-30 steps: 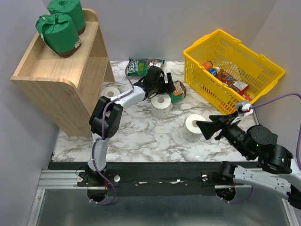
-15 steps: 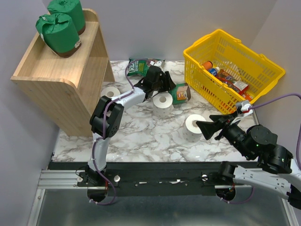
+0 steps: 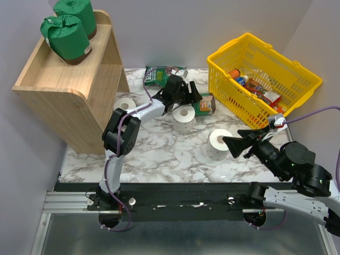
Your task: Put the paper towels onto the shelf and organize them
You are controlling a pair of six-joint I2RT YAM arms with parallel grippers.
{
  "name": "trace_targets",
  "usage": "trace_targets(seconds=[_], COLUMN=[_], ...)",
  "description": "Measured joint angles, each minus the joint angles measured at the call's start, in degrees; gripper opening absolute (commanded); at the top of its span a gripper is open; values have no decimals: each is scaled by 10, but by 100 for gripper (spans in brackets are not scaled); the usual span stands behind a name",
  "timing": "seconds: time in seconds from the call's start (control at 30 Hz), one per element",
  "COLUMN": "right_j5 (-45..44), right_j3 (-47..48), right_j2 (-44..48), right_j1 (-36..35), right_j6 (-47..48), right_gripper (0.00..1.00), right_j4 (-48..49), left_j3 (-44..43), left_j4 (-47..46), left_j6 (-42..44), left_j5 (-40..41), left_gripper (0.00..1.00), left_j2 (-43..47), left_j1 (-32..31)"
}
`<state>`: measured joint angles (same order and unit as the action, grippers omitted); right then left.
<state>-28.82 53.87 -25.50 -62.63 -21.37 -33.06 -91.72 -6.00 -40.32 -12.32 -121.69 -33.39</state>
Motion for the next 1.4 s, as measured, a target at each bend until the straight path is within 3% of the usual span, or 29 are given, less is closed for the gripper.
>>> trace_targets(seconds=[0.53, 0.97, 1.23, 1.33, 1.4], right_j5=[0, -10, -21, -24, -26], right_j3=[0, -2, -2, -3, -4], right_j2=[10, 23, 23, 23, 23], right_j1=[0, 0, 0, 0, 0], right_j6=[0, 6, 17, 20, 20], right_gripper=[84, 84, 84, 84, 84], right_j4=[0, 0, 0, 0, 0], left_j3=[-4, -22, -19, -11, -5], left_j4=[2, -24, -67, -87, -104], left_j6=[12, 2, -16, -24, -29], left_j5=[10, 7, -12, -16, -19], left_gripper=[81, 70, 77, 69, 57], left_j2=[-12, -47, -56, -56, -56], left_j1=[-7, -8, -7, -7, -7])
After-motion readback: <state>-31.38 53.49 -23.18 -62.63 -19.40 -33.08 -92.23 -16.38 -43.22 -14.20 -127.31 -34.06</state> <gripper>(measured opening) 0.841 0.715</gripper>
